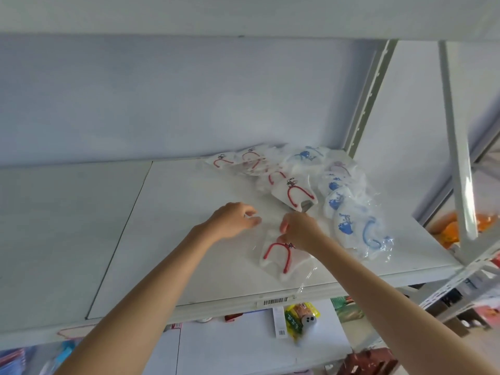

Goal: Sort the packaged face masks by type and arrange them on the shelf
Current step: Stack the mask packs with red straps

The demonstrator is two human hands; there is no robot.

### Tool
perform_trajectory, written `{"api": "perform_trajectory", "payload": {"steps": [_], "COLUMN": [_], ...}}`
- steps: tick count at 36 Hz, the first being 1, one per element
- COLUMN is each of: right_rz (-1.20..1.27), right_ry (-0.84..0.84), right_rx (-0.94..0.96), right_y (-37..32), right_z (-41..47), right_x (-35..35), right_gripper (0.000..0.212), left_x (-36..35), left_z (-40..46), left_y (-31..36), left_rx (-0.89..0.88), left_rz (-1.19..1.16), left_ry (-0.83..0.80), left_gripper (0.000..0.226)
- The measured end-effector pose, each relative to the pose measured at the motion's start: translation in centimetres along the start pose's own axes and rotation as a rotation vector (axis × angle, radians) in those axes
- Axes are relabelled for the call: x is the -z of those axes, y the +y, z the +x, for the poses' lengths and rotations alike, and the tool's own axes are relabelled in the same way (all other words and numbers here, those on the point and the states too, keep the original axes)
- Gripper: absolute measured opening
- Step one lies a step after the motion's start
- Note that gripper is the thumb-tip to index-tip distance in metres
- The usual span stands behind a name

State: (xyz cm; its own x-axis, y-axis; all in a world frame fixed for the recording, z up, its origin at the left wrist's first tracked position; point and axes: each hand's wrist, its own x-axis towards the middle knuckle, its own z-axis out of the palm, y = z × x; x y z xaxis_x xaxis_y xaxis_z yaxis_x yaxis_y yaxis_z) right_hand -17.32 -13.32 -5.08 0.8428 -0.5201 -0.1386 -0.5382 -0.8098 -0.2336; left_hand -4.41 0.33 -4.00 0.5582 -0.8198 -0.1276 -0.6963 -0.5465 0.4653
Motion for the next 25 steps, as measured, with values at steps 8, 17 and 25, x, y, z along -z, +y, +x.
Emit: {"api": "perform_trajectory", "payload": {"steps": [8, 17, 25], "right_rz": [0.163, 0.295, 0.306], "right_ry": [0.062, 0.162, 0.160], "right_rx": [-0.028, -0.027, -0.036], "right_y": [0.5, 1.0, 1.0], "right_z": [-0.3, -0.8, -0.9], "right_x": [-0.3, -1.0, -1.1], "right_gripper": [0.031, 0.035, 0.045], "left_x": [-2.6, -3.6, -3.7], "left_z": [1.6, 1.6, 1.5], "left_y": [1.4, 2.1, 2.1], "left_rx": [-0.102, -0.185, -0.117], "left_rz": [0.107, -0.026, -0.089], "left_ry": [-0.065, 0.105, 0.132], "left_gripper": [0.057, 0.019, 0.013]}}
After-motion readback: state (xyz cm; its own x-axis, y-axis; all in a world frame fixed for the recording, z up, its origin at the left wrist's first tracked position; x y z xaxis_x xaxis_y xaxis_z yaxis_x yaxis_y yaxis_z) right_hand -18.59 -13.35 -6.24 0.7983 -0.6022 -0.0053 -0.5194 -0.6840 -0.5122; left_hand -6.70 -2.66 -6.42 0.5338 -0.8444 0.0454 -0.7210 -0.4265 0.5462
